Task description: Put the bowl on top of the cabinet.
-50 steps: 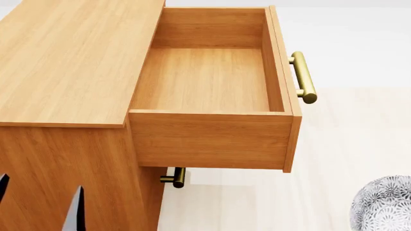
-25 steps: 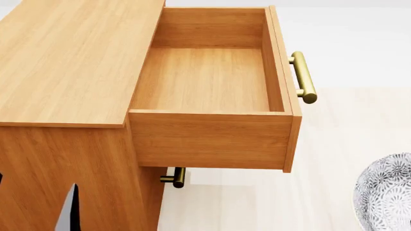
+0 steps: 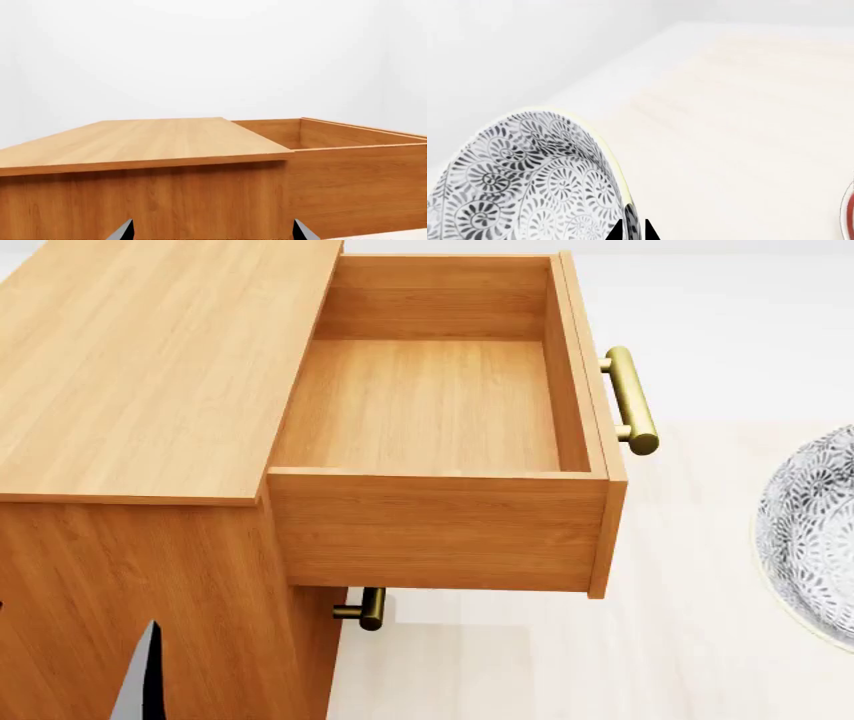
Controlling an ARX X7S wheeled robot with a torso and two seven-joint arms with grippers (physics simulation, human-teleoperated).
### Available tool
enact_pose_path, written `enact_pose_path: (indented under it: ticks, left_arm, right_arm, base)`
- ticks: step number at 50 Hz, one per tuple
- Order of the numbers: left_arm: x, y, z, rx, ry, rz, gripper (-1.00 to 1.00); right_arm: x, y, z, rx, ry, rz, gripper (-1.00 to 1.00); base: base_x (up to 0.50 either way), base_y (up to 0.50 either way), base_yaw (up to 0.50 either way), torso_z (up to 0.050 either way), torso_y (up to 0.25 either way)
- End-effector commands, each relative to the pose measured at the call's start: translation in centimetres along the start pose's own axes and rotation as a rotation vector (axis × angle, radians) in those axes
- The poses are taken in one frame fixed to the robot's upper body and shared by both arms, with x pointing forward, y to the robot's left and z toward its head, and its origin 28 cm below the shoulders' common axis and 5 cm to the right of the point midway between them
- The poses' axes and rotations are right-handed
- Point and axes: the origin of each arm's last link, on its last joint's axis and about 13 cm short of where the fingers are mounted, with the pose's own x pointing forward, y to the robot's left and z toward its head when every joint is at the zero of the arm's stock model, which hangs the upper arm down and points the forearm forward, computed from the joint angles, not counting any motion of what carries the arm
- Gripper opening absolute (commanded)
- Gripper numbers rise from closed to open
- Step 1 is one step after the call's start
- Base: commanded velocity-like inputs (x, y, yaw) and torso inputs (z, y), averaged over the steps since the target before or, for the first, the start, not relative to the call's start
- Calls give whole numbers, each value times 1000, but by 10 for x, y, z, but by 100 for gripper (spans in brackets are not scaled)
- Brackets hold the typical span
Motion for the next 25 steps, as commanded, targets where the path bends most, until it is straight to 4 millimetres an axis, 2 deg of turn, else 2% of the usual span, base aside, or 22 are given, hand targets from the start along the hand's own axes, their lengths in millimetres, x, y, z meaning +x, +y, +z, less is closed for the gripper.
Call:
enact_pose_path:
  ticks: [1,16,25]
  left_arm:
    - [4,2,2,8,-38,76,100]
    - [4,0,1,8,-32,67,100]
    - [4,-1,0,10,-28,63,100]
  right_arm:
    - [-7,21,39,31,-56,80,-100]
    - [-11,74,104,73,-129,143,-100]
    - [-9,99,126,77,-119,169,-100]
  base:
    - [0,0,0,0,0]
    - [0,0,0,0,0]
    - [0,0,0,0,0]
